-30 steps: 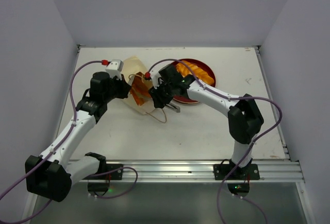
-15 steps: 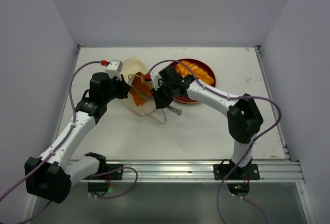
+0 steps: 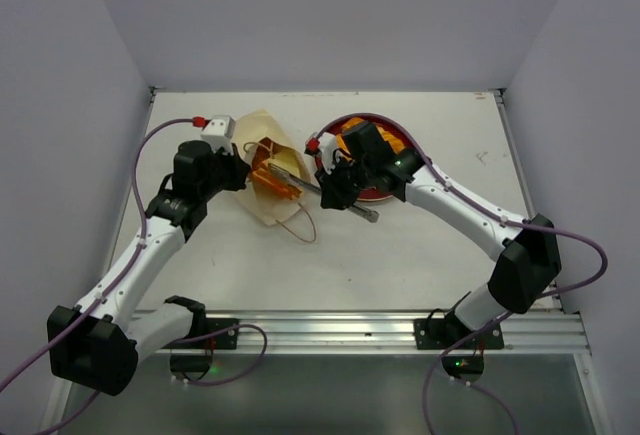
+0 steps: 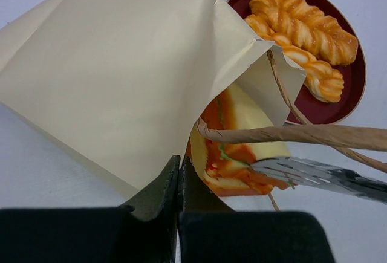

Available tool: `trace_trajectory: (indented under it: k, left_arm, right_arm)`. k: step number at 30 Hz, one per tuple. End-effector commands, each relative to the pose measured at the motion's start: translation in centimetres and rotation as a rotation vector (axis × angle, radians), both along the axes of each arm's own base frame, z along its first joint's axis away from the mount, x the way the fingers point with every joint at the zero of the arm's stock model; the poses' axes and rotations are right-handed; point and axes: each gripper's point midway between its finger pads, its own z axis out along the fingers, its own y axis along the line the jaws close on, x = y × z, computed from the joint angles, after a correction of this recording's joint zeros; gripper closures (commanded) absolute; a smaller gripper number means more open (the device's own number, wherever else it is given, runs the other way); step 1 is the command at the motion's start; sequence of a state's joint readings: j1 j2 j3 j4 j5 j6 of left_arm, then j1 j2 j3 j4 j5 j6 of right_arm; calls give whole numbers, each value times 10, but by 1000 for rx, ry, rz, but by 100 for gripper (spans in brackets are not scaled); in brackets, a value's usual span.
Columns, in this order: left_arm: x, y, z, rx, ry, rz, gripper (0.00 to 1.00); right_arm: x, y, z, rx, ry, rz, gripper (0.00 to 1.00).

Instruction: Take the fake bread out of the paper bag

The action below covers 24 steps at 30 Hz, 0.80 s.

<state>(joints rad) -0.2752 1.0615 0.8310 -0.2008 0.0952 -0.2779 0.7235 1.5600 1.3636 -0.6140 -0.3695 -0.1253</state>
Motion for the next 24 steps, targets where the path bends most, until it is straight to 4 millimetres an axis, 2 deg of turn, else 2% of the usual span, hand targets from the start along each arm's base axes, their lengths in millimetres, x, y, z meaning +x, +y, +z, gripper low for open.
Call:
trace_trajectory:
  k: [1, 3, 7, 10, 18, 24]
  left_arm:
    - [14, 8, 29, -21, -84, 67, 100]
    - [16, 9, 32, -23, -88, 79, 100]
    - [20, 10, 36, -33, -94, 94, 100]
    - [22, 10, 40, -35, -100, 102, 100]
    - [27, 15, 36, -17, -86, 131, 100]
    - [32, 16, 32, -9, -74, 140, 100]
  right_arm:
    - [-17, -6, 18, 50, -33, 74, 100]
    - [-20, -12, 19, 43, -42, 77, 100]
    - [-22, -24, 6, 12, -16, 60, 100]
    - [-26, -30, 3, 4, -4, 65, 100]
    - [-51, -47, 35, 49, -54, 123, 100]
    - [-62, -78, 61, 70, -130, 90, 100]
